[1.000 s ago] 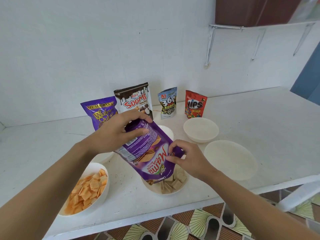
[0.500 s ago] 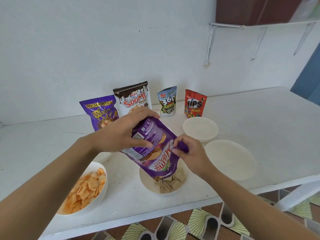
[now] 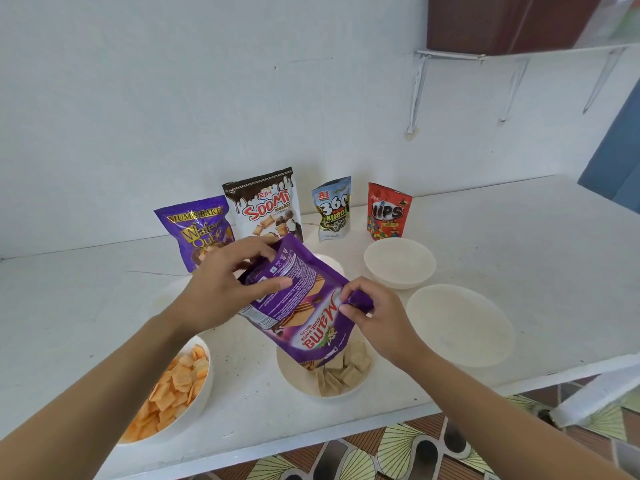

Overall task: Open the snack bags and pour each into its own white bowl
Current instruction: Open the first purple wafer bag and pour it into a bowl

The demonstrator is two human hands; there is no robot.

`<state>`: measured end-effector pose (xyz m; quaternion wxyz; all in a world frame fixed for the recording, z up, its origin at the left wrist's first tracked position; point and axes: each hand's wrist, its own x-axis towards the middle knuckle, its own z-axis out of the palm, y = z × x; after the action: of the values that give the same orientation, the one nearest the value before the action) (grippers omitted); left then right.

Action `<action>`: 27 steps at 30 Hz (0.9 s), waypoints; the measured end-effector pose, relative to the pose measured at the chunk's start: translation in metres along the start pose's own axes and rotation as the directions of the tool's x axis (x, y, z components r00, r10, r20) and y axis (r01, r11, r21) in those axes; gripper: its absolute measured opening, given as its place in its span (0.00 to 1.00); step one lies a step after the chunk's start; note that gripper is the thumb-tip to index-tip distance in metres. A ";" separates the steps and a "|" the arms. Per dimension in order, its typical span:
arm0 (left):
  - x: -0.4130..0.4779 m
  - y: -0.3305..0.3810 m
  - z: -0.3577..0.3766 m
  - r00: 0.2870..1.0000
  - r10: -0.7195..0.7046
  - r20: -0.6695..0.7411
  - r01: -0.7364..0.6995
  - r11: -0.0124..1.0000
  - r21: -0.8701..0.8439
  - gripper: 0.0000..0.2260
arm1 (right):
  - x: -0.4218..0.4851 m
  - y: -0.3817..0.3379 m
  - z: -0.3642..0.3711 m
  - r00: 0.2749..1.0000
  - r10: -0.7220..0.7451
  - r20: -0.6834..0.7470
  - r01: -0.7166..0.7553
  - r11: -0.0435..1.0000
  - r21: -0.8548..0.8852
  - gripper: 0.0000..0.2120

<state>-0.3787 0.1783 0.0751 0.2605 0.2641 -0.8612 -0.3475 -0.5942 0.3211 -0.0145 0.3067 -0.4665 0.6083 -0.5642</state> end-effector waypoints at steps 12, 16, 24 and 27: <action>-0.004 0.010 0.005 0.990 0.084 -0.114 -0.095 0.990 -0.101 0.16 | 0.003 0.005 0.001 0.999 0.020 -0.026 -0.018 0.996 0.082 0.06; -0.006 0.009 0.006 0.996 0.077 0.041 -0.072 0.992 -0.101 0.09 | 0.004 0.007 0.000 0.999 0.022 -0.023 -0.020 0.995 0.095 0.05; -0.009 0.010 0.011 0.996 0.058 0.060 -0.051 0.992 -0.120 0.16 | 0.006 0.001 -0.003 1.000 0.019 0.012 -0.020 0.995 0.095 0.06; -0.004 0.010 0.008 0.979 0.121 0.163 -0.121 0.993 -0.011 0.16 | 0.007 0.002 -0.007 1.000 0.011 0.010 -0.011 0.997 0.079 0.05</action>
<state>-0.3836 0.1909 0.0762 0.2097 0.1819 -0.8939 -0.3519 -0.6032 0.3169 -0.0139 0.3308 -0.4533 0.5866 -0.5839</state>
